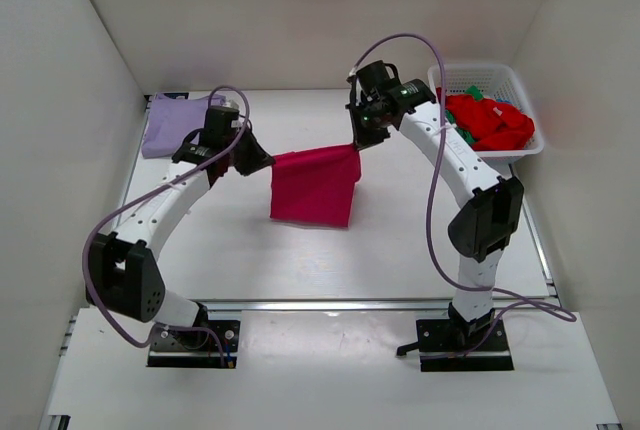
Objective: Fold and stack the t-shirts
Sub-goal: Fold the long partially folded tshirt into a neat square
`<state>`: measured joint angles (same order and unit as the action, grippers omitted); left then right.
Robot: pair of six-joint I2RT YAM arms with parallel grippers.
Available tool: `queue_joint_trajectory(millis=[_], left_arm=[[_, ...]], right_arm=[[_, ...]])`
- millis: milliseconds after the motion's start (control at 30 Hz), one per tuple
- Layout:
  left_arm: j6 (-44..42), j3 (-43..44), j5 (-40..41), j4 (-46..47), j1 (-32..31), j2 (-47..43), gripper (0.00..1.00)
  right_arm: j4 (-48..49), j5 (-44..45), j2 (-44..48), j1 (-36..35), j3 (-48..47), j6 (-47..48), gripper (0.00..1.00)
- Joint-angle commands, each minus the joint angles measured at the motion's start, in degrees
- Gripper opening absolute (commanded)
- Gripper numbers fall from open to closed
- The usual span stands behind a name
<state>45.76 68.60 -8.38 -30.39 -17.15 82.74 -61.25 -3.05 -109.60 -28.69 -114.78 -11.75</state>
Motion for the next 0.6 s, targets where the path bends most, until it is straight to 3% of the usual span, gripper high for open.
queue_joint_trajectory(millis=[0,567], left_arm=[[-0.76,2.60,1.17,1.30,0.10,-0.91,0.00],[0.47,-4.34,1.44,-4.50,1.06,-16.55,0.00]], right_arm=[[-0.53,1.38,0.18,0.92,-2.55,1.20,0.00],[0.34,1.91,15.02,-11.38,18.26,-10.13,0.00]])
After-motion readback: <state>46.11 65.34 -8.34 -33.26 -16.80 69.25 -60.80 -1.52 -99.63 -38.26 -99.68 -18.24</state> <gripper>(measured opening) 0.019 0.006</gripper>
